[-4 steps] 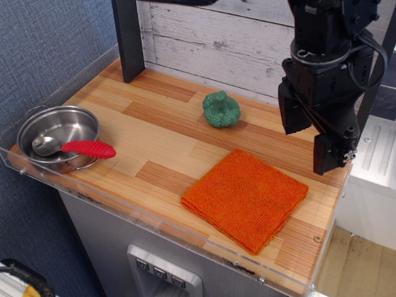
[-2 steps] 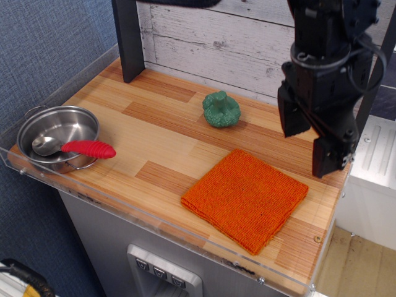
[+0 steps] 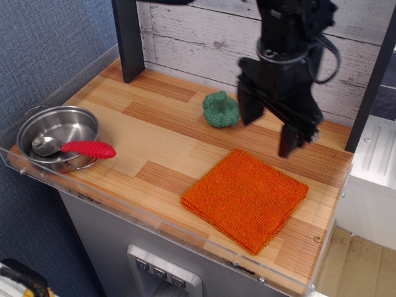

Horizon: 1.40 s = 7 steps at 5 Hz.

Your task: Put the broccoli next to the bowl

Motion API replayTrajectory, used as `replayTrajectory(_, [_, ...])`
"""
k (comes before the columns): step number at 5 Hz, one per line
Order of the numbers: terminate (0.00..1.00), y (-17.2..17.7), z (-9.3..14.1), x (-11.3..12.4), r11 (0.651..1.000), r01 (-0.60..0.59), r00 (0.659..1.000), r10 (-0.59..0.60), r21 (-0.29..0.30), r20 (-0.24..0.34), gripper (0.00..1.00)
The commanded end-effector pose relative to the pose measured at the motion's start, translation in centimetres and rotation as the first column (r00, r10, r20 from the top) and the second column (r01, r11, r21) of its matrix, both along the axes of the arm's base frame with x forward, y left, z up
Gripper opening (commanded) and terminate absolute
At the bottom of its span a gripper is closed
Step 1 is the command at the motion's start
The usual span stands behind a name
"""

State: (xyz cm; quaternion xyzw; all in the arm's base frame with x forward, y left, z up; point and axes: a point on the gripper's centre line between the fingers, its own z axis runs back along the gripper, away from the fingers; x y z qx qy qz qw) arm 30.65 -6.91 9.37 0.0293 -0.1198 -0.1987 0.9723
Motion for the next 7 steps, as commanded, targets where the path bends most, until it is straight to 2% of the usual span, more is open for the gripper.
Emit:
replayTrajectory(1, [0.0, 6.5, 0.7, 1.8, 0.952, -0.306, 0.948, 0.306, -0.013, 0.082, 1.0])
replayTrajectory(2, [0.0, 8.6, 0.2, 3.1, 0.949, -0.313, 0.945, 0.314, -0.026, 0.09, 1.0])
replayTrajectory(4, [0.0, 10.4, -1.7, 6.5, 0.948, -0.315, 0.944, 0.319, -0.053, 0.083, 1.0])
replayTrajectory(6, [0.0, 10.1, -3.5, 7.8, 0.951, -0.293, 0.954, 0.298, -0.097, 0.044, 1.0])
replayTrajectory(7, [0.0, 9.7, -3.8, 8.2, 0.953, -0.285, 0.957, 0.289, -0.1, 0.032, 1.0])
